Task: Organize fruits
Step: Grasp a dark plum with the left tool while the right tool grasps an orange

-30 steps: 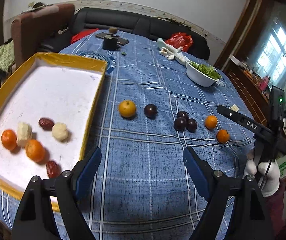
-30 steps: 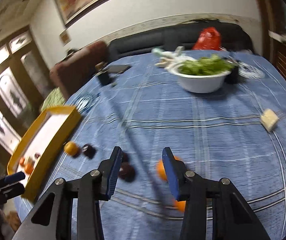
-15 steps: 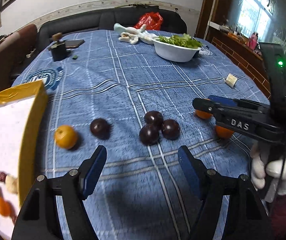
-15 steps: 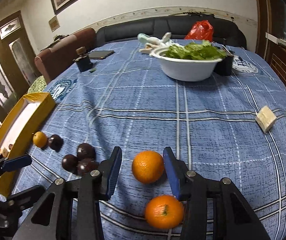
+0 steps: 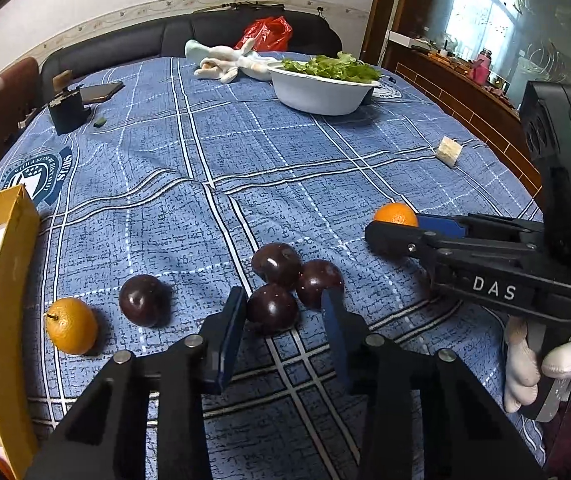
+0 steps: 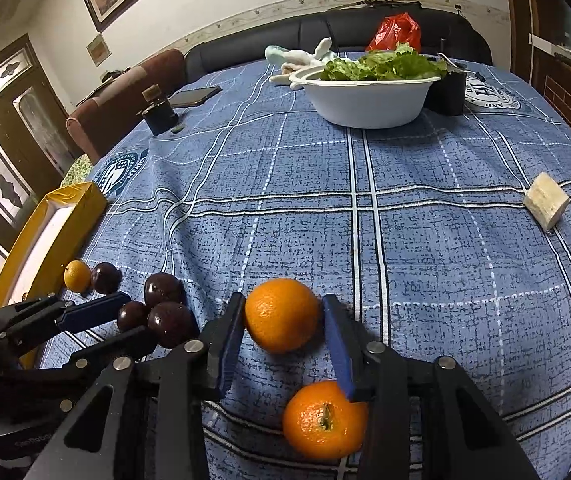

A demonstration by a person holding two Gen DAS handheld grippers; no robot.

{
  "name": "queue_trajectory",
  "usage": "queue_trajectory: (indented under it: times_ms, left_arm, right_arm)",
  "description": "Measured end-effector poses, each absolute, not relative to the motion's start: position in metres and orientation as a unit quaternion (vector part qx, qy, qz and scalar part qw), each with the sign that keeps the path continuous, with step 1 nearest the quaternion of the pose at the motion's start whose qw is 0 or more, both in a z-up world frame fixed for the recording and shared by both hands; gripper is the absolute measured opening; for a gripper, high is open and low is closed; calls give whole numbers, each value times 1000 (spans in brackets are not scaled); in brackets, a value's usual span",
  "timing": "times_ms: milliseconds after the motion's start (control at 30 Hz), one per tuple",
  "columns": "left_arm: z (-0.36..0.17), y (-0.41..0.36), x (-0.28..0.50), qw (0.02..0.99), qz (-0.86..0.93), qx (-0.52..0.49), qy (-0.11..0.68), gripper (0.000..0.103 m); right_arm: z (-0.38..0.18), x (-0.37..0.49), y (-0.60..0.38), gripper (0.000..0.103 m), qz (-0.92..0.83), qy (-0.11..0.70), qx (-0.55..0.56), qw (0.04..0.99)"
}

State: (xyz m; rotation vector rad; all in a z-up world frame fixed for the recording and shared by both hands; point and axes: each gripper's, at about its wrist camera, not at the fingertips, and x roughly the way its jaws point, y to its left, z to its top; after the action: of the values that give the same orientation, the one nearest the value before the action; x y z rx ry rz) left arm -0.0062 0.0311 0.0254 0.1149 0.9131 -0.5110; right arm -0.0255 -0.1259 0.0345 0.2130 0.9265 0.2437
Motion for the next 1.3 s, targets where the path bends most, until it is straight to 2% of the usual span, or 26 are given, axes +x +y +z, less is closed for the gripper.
queue_trajectory:
  times_ms: [100,267,633,667,700,767,800,833,867,933,1300]
  left_arm:
    - [26,37,-6,865,-240,45,439,28]
    - [21,51,-2,854,-247,14,458,28]
    - [19,44,5,850,-264,30,455,32]
    - [20,43,6,850,-270,26,451,33]
    - [22,43,7,851,-277,19,446,38]
    - [22,42,11,848,-281,11,449,39]
    - [22,41,11,847,-282,8,451,37]
    - [22,41,11,847,-281,7,451,30]
    - [22,41,9,848,-280,6,450,30]
    - [22,42,6,851,-272,7,449,23]
    - [45,96,-23,875,-214,-65,430,23]
  right_arm:
    - [34,-26,-128,39,118,444,113,881]
    - [35,-28,-129,39,115,442,118,882]
    - [36,-30,-129,39,118,440,126,881]
    - [36,-30,-129,39,118,440,127,881]
    - [36,-30,-129,39,118,440,127,881]
    - [36,-30,-129,39,119,439,130,881]
    - [36,-31,-129,39,119,439,131,881]
    - [36,-31,-130,39,120,439,131,881]
    - [36,-31,-130,39,119,438,131,881]
    - [36,-32,-130,39,119,438,133,881]
    - [43,-39,-134,39,120,417,150,888]
